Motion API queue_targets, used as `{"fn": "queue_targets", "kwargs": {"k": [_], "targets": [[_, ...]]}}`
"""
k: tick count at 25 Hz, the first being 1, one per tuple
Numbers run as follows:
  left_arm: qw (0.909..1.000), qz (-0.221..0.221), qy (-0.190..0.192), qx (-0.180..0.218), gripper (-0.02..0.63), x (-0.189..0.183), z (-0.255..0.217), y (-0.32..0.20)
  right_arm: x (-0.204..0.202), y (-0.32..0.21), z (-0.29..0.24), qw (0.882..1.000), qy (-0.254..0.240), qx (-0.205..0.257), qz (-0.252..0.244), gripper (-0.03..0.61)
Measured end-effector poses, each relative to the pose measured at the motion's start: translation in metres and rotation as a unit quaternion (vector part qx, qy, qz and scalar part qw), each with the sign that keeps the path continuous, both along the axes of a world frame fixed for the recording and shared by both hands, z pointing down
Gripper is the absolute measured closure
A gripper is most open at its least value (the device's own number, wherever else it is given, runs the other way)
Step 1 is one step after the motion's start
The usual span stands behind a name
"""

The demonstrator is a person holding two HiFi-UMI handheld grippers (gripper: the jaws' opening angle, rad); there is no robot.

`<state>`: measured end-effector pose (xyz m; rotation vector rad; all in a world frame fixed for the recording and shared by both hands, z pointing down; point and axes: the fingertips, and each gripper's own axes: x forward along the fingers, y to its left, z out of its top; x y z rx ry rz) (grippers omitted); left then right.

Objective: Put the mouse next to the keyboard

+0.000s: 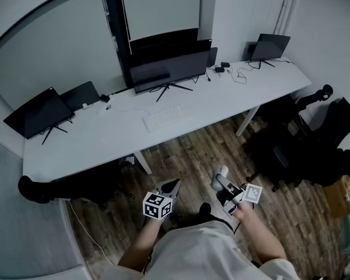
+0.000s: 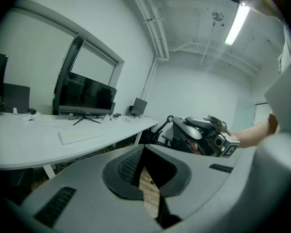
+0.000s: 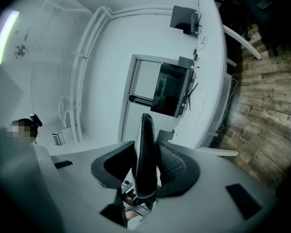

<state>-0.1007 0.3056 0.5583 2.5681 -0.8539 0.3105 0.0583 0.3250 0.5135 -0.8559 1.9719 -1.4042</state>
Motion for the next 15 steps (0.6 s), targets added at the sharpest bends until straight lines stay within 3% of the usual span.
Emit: {"fn": "queue_targets", "kwargs": {"k": [15], "targets": [[0.9996, -0.029, 0.003, -0.003, 0.597, 0.016, 0.007, -0.050, 0.016, -0.057, 0.019, 1.000, -0.006, -0.018, -0.023, 0.428]]}}
